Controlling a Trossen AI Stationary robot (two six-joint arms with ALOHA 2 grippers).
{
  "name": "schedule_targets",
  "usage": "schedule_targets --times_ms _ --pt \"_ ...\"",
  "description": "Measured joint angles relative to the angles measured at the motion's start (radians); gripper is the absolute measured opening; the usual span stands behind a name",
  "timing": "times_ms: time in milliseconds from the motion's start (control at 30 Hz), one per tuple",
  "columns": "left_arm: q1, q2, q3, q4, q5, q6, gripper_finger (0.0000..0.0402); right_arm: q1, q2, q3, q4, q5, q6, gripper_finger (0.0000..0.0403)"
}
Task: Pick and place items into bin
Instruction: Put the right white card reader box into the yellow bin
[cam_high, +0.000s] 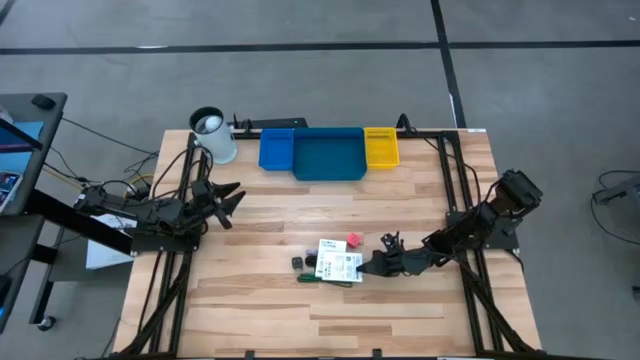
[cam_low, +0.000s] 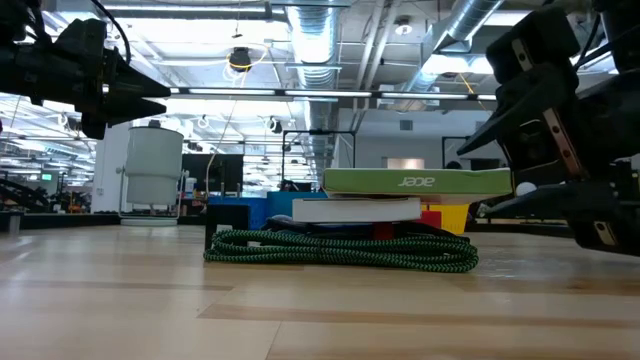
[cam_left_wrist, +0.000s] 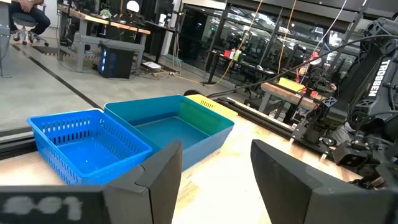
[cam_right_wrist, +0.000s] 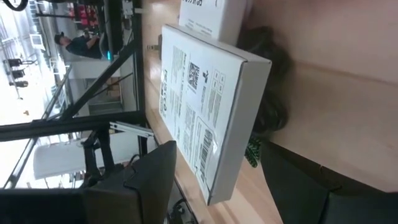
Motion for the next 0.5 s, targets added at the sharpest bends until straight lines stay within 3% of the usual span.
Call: schedule_targets --times_ms 500 --pt "0.000 0.000 0.000 0.000 0.000 0.000 0.0181 0.000 0.000 0.020 -0.008 -0.015 -0.028 0.0228"
